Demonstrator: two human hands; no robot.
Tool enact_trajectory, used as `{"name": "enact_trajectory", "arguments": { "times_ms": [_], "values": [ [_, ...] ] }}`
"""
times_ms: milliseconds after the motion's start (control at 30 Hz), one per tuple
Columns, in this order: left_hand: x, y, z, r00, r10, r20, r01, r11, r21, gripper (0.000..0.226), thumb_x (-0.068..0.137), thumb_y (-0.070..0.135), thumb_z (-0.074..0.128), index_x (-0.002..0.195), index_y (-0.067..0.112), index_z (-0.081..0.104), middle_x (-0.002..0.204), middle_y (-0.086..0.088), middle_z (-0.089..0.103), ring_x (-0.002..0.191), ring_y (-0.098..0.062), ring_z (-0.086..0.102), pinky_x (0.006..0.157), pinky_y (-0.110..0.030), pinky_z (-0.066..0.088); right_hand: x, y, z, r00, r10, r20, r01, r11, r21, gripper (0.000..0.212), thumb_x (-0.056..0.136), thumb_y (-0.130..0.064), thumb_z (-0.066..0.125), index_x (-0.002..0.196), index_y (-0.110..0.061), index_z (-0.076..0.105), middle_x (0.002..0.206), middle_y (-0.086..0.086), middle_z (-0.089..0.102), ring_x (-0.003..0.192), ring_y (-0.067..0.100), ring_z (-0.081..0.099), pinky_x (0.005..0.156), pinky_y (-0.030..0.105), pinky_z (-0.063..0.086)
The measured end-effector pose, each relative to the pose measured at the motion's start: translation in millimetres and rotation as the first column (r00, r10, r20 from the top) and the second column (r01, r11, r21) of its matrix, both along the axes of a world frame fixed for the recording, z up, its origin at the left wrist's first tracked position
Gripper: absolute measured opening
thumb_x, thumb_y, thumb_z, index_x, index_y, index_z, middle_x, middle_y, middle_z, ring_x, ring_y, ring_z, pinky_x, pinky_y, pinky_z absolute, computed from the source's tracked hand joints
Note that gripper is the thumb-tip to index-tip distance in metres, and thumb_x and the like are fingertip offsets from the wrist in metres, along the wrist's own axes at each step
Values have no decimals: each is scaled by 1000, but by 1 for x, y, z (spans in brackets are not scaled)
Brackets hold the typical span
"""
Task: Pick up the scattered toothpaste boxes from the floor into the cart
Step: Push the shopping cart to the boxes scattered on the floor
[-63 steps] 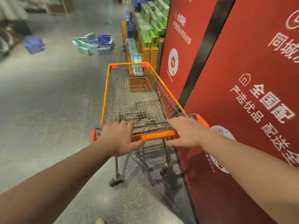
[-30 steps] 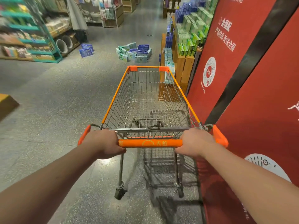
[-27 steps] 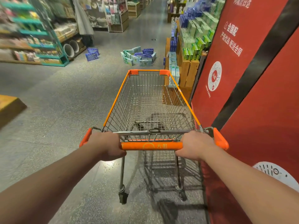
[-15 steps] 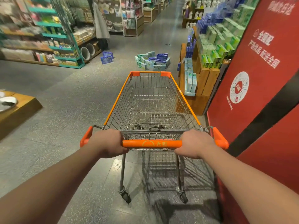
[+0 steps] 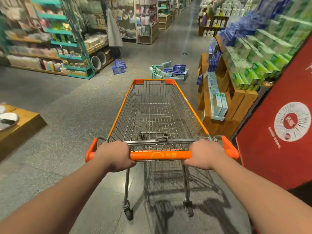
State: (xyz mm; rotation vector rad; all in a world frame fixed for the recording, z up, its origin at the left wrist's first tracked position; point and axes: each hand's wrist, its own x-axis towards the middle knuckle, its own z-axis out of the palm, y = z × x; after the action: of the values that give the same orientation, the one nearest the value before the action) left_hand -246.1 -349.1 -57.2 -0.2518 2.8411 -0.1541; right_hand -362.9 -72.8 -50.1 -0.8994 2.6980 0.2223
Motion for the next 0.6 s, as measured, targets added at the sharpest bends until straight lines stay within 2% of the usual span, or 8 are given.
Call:
{"name": "enact_trajectory", "arguments": {
  "times_ms": [167,333,467,600],
  "values": [
    [-73,-67,0,1000,7,-9,-7,1000,5,38,78,63,53,76,25,55,78,2,53,75,-24,56,70,-34,48,-76,-67,1,999,-7,36,8,1000,-21,44,75,-64,55,65,-21,56,71,-4,54,73,26,61,66,33,48],
    [-156,-131,0,1000,26,-9,-26,999,19,43,76,64,49,79,24,63,73,3,54,76,-26,62,71,-34,52,-164,-133,2,998,-9,59,10,1000,-22,40,79,-59,57,64,-21,59,72,-2,61,67,22,61,62,33,50],
    [-229,-181,0,999,53,-10,-52,998,41,41,76,64,48,68,25,53,69,6,52,77,-26,64,71,-34,53,-244,-188,0,998,4,61,-3,1000,-16,40,77,-59,56,71,-21,66,72,-3,61,70,23,62,70,34,55],
    [-304,-231,0,997,81,3,-81,996,33,40,75,62,48,66,23,54,67,6,52,71,-24,60,69,-33,52,-324,-242,-1,997,32,69,-32,999,4,45,76,-62,53,82,-20,70,72,-5,56,76,29,61,76,36,56]
  ]
}}
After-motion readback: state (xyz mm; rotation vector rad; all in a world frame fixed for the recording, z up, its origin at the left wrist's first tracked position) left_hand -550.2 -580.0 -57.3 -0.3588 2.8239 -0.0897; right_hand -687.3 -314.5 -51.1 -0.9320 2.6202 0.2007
